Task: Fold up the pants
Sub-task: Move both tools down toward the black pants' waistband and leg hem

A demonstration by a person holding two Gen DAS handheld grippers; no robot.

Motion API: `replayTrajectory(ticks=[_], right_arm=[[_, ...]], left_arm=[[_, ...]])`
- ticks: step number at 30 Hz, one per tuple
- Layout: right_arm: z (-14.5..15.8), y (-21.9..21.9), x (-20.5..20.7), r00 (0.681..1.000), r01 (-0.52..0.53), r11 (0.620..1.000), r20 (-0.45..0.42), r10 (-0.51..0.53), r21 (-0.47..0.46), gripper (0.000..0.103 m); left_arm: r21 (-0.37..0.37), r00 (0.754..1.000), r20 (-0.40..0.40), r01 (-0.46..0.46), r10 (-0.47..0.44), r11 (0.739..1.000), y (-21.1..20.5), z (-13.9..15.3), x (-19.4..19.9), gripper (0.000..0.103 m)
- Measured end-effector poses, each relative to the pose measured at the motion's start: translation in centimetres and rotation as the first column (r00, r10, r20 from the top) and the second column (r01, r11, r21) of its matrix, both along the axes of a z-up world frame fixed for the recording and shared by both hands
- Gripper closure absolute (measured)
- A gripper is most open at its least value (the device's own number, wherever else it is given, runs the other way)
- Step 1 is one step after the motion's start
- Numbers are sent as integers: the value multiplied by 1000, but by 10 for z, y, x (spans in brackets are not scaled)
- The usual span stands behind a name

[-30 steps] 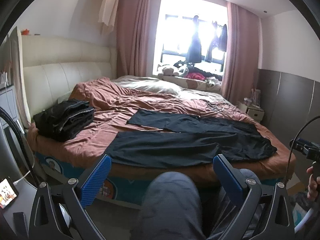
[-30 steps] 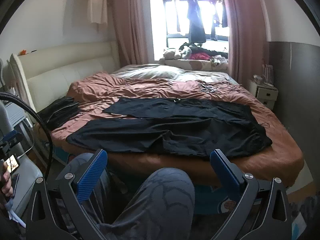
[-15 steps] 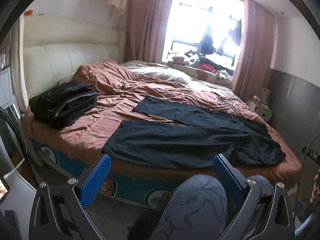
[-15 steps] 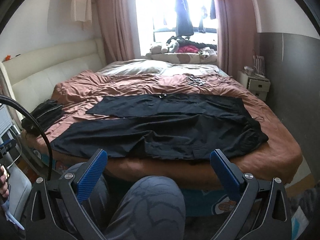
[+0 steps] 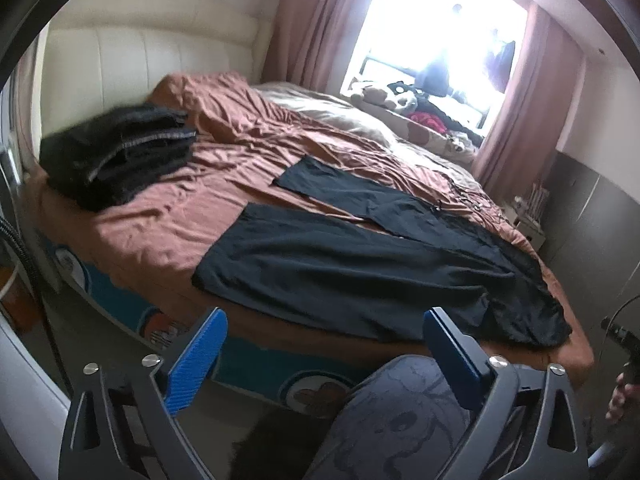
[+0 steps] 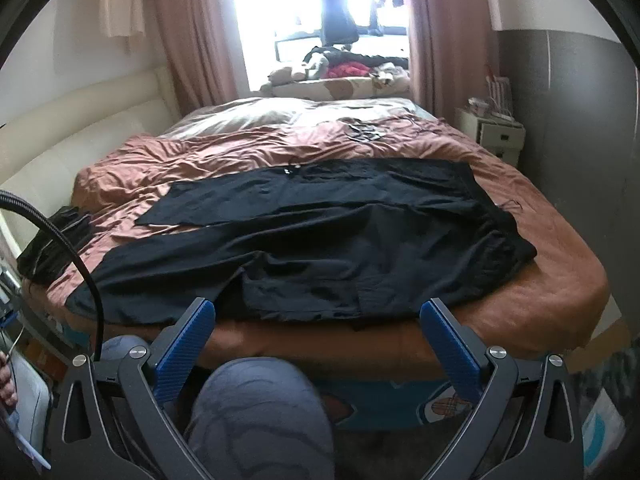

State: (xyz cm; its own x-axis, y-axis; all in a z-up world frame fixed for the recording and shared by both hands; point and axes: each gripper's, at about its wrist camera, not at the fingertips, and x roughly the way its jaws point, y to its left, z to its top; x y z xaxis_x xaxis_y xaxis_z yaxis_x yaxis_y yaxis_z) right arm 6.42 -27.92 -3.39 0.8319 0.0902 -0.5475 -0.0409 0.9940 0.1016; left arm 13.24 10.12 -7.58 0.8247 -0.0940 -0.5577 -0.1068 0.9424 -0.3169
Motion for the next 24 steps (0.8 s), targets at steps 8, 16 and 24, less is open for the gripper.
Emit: replayTrajectory(ticks=[8, 16, 24], right_arm=[[-3, -10, 31, 999, 51, 998, -18, -51, 21, 0], [-20, -23, 69, 992, 101, 994, -83, -98, 35, 0], [-32, -40, 98, 983, 142, 988, -129, -134, 61, 0]], left_arm=[[-87, 995, -95, -28, 20, 996, 20, -31, 35, 22], [-169, 980, -192, -82, 49, 982, 42, -67, 71, 35], [-229, 961, -262, -149, 86, 962, 65, -97, 95, 41]])
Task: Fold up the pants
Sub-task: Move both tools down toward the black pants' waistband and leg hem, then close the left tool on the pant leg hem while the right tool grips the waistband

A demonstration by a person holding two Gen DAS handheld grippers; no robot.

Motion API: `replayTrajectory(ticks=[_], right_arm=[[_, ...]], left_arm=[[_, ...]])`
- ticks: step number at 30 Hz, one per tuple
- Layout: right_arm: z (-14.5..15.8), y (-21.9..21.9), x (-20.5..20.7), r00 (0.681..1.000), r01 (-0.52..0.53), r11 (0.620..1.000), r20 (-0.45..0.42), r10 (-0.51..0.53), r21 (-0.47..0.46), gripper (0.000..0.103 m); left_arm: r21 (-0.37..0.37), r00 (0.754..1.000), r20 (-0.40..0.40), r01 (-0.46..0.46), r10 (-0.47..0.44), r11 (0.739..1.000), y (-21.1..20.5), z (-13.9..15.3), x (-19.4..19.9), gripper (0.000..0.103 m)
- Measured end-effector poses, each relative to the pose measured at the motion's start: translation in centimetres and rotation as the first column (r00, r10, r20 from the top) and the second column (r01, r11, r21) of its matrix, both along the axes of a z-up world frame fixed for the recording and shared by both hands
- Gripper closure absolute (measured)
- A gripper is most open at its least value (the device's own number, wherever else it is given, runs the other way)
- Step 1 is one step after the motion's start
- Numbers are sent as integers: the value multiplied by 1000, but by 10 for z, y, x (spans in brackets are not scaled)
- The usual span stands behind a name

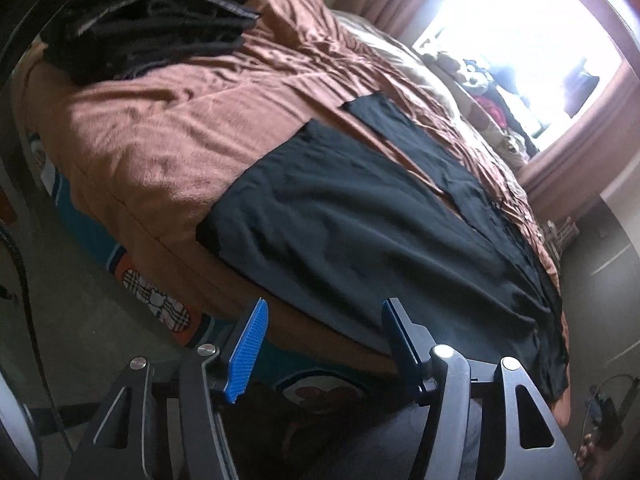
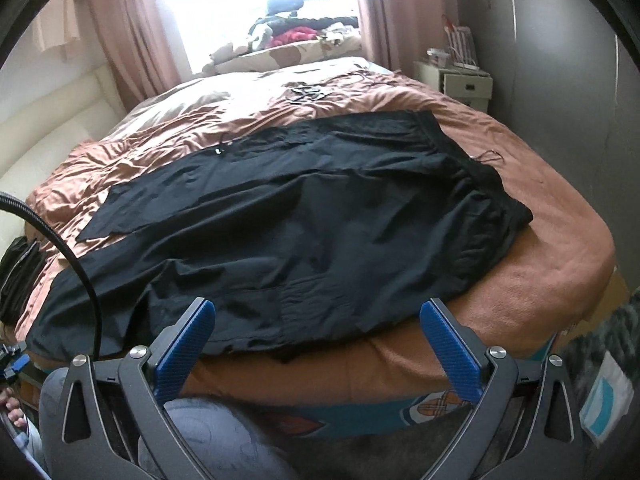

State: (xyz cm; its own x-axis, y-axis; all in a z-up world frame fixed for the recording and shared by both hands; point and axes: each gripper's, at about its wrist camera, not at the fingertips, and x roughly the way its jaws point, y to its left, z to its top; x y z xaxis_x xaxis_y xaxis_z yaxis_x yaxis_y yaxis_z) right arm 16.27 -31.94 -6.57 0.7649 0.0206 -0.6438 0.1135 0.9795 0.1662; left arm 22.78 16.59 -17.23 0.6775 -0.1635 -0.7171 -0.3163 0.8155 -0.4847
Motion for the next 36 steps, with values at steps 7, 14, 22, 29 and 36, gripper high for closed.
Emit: replayTrajectory(ticks=[7, 14, 22, 29, 36], right_arm=[[-13, -13, 19, 999, 33, 999, -34, -32, 16, 0], [-31, -35, 38, 995, 78, 995, -73, -74, 59, 0], [-51, -75, 52, 984, 160, 974, -99, -146, 159, 3], [-60, -113, 48, 968, 249, 932, -99, -230, 263, 4], [-73, -145, 55, 955, 297, 891, -108, -277, 343, 12]], left_arm=[[-57, 997, -33, -65, 63, 996, 22, -22, 13, 47], [-77, 991, -12, -131, 130, 988, 34, -22, 13, 65], [-123, 982, 30, -183, 188, 975, 51, -19, 12, 78], [-96, 976, 43, -210, 214, 973, 52, -11, 20, 93], [-60, 970, 72, -228, 232, 972, 54, 9, 26, 94]])
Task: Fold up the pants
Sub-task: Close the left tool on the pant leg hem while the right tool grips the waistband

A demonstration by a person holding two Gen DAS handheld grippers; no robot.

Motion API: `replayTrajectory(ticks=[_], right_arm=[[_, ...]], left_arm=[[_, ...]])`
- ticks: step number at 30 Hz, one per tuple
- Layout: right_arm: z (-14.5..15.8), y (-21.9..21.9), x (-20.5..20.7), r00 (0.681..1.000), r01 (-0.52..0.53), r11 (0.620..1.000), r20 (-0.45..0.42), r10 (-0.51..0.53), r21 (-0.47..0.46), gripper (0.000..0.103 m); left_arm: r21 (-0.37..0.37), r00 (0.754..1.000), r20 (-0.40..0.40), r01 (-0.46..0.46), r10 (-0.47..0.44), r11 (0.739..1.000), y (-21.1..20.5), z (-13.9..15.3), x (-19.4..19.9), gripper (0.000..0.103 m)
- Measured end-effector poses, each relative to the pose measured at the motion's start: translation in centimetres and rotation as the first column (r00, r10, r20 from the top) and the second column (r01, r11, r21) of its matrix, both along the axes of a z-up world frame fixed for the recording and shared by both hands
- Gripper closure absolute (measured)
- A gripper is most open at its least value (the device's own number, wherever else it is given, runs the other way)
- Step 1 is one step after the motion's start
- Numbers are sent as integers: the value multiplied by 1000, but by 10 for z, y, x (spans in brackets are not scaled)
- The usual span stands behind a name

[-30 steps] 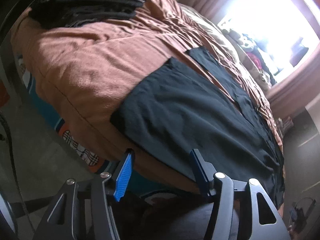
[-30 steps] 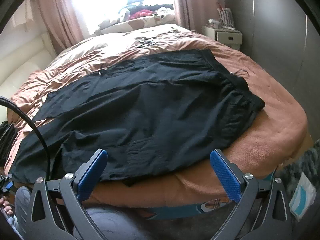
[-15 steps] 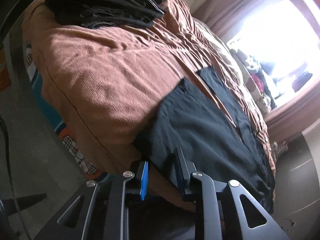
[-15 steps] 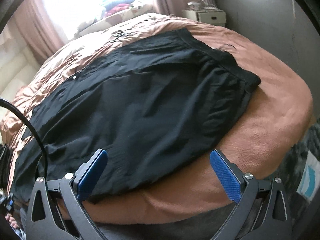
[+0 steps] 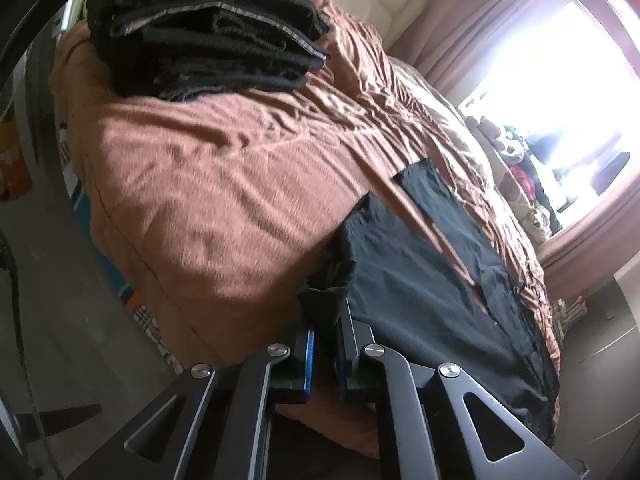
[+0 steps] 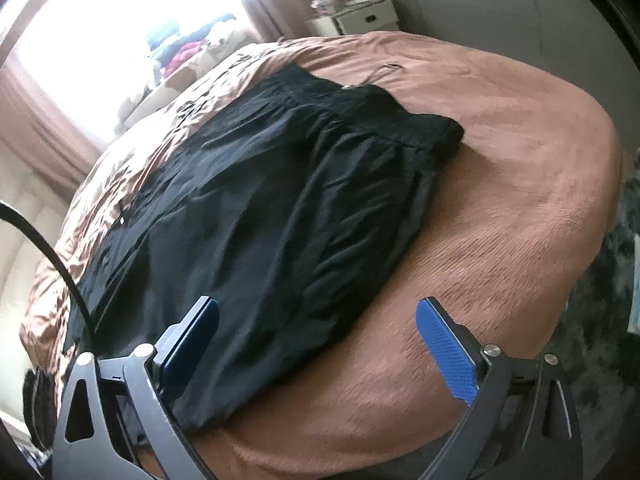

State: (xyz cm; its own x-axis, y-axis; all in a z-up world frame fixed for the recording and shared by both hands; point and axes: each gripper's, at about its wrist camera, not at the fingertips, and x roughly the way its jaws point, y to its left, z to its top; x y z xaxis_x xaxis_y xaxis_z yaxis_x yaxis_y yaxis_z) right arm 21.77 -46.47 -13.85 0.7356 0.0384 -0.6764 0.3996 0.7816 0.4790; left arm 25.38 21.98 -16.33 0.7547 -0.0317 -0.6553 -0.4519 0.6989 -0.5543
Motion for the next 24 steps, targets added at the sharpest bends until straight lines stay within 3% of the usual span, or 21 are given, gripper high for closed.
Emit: replayTrajectory(ticks=[8, 14, 18, 20, 23, 24], right_arm=[[-15, -56, 9, 994, 93, 983, 39, -100, 159, 37], [-22, -74, 19, 992, 98, 974, 59, -113, 203, 45], [-27, -84, 25, 991, 101, 969, 64, -118, 227, 69], [-31, -86, 28, 991, 81, 967, 80, -103, 239, 75], [-32, -91, 31, 993, 80, 969, 66, -98, 235, 100], [-29, -93, 28, 991, 76, 968, 86, -100, 241, 102]], left_arm=[[43, 1000, 14, 8, -8, 999, 2, 21, 11, 94], [70, 1000, -9, 22, -21, 997, 0, 26, 21, 94], [77, 999, -23, 31, -29, 997, -1, 28, 24, 94], [78, 999, -25, 34, -32, 996, 0, 29, 25, 94], [73, 999, -19, 32, -31, 997, 0, 30, 25, 94], [68, 999, -13, 31, -30, 997, 1, 33, 25, 94]])
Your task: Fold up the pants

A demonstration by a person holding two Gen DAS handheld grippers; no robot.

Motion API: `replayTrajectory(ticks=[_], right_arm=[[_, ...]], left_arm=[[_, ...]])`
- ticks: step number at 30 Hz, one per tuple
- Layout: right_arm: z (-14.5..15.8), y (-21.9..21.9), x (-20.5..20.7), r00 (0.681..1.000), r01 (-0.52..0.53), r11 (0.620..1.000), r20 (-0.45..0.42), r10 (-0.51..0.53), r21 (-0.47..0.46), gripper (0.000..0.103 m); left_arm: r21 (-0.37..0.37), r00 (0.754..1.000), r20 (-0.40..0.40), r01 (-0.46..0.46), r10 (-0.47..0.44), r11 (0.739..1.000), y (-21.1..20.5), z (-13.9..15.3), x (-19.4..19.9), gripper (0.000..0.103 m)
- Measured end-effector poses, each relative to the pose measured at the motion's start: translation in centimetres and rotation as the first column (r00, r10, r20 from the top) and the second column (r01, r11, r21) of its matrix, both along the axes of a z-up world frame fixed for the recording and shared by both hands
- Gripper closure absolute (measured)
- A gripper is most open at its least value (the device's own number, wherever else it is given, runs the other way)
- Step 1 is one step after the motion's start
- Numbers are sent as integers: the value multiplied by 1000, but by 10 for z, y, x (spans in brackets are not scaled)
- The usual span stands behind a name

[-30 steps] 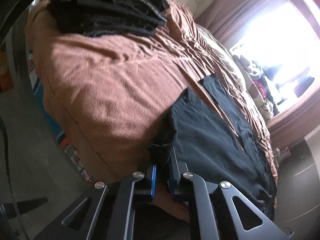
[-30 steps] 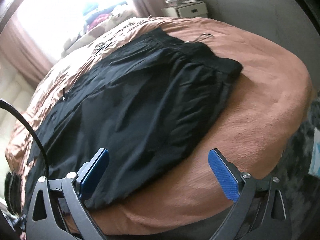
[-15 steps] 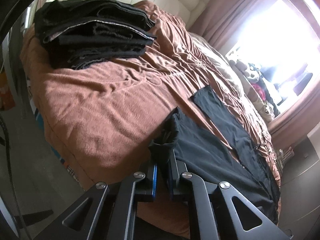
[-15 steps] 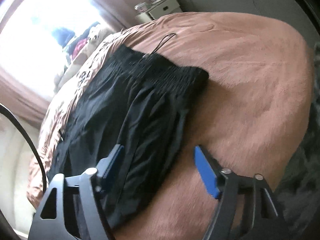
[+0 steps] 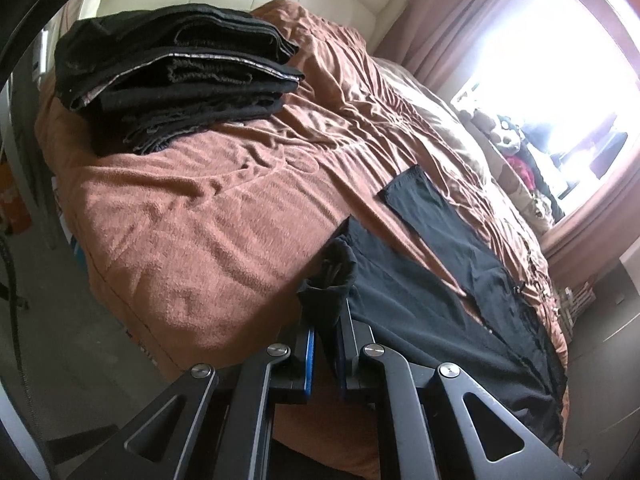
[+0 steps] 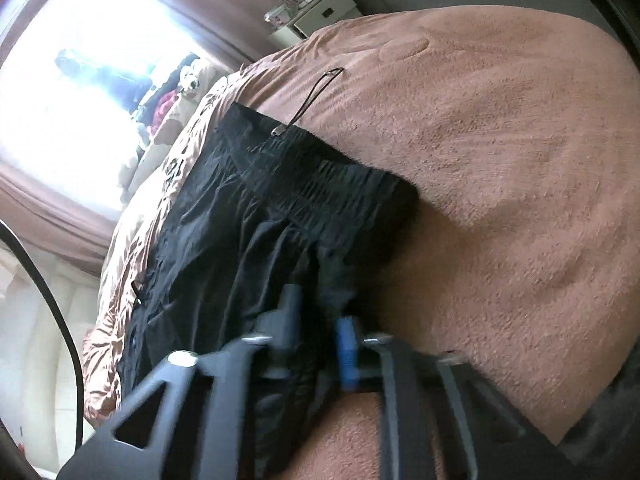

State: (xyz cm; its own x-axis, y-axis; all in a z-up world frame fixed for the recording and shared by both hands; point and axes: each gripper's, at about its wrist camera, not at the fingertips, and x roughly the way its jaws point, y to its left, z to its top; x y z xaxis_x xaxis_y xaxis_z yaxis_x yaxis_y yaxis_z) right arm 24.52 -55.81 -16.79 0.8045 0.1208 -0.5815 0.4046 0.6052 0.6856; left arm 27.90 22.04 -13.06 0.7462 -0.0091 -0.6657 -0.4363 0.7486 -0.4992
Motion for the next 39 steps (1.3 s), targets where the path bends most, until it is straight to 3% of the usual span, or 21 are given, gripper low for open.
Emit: replayTrajectory(ticks=[6, 15, 27, 39], right_arm=[[37, -11, -24, 994, 32, 999, 104, -29, -27, 103], [71, -10, -37, 988, 52, 995, 152, -39, -81, 103], [95, -11, 12, 985, 22, 993, 170, -2, -115, 103], [116, -7, 79, 991, 8, 984, 132, 15, -178, 103]], left_arm=[[16, 999, 29, 15, -16, 1000, -2, 17, 6, 94], [15, 996, 88, 23, -25, 1000, -5, 46, 13, 94], [78, 987, 134, 76, -86, 994, -12, 94, 74, 94], [138, 984, 100, 136, -150, 981, -18, 105, 167, 94]])
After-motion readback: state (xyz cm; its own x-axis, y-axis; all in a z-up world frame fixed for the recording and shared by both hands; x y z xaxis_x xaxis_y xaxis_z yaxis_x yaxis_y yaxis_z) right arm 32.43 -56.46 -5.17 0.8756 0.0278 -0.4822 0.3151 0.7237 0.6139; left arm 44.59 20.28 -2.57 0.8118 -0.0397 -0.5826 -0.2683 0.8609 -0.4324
